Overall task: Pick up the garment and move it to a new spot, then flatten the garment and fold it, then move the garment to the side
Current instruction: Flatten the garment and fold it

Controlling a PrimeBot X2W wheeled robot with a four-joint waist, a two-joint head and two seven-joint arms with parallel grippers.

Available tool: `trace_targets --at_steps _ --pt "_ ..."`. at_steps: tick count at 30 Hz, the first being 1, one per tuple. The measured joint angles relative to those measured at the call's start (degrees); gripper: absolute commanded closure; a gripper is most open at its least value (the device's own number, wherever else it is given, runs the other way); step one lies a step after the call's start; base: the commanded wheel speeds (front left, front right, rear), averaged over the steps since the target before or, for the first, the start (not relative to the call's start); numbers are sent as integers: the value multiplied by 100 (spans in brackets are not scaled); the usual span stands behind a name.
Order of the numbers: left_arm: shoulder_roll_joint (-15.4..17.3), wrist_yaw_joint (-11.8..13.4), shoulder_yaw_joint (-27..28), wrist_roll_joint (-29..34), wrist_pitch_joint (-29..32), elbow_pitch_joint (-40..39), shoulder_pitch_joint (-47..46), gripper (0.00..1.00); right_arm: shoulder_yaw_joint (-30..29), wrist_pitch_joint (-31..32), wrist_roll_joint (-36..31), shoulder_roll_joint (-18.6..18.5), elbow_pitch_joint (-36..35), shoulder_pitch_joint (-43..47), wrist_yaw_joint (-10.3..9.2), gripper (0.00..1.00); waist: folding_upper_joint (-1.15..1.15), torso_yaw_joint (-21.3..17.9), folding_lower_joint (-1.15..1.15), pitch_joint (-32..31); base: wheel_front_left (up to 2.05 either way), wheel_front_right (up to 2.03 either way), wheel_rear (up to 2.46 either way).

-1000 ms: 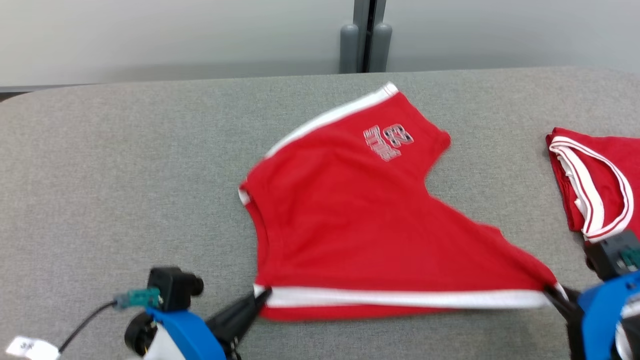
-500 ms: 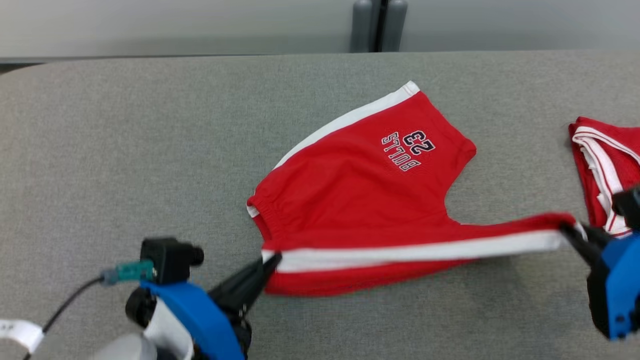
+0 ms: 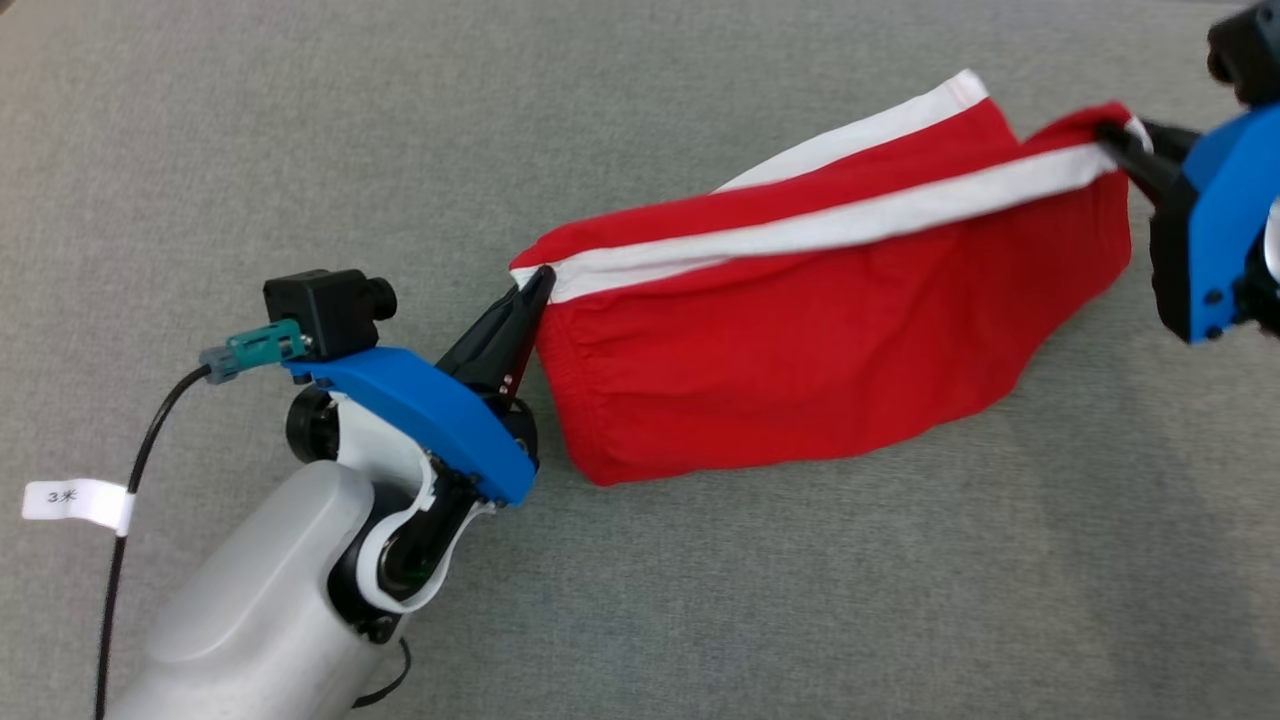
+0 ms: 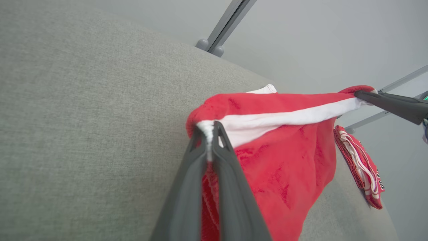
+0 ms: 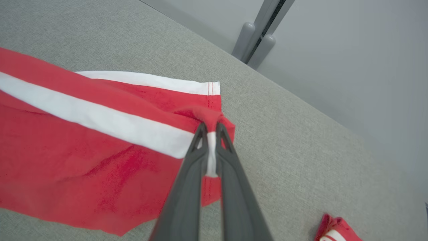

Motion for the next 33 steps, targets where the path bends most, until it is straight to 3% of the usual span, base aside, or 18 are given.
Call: trace_targets --at_steps 9,10,12,14,15,16,25,33 --pt "-835 -327 -5 -55 -502 998 -241 100 448 -794 -107 218 1552 -960 0 100 0 462 0 366 0 0 0" --pt "-909 -360 -2 -71 -555 1080 -242 89 508 -865 -109 223 1678 -1010 0 100 0 504 0 388 0 0 0" --pt "-1032 -415 -4 -97 -615 1220 -253 82 573 -1055 -123 219 1876 -1123 0 100 0 571 0 423 0 0 0" --pt "-1118 -475 -36 -96 -646 1341 -305 52 588 -1176 -119 241 2105 -1200 0 100 0 621 0 444 0 0 0" --pt "-1141 -512 -40 -97 -658 1392 -337 0 595 -1224 -108 261 2203 -1212 0 46 0 635 0 447 0 0 0" --pt "-1170 -537 -40 -97 -680 1437 -352 0 583 -1296 -99 301 2297 -1223 0 0 0 643 0 446 0 0 0" --pt "-1117 -765 -55 -25 -1066 1723 -174 0 646 -2349 254 510 2643 -1185 -1 0 0 537 -1 157 0 0 0" --pt "-838 -864 285 850 -1759 1730 264 0 458 -3047 405 510 2910 -632 -1 0 0 368 -2 -308 0 0 0"
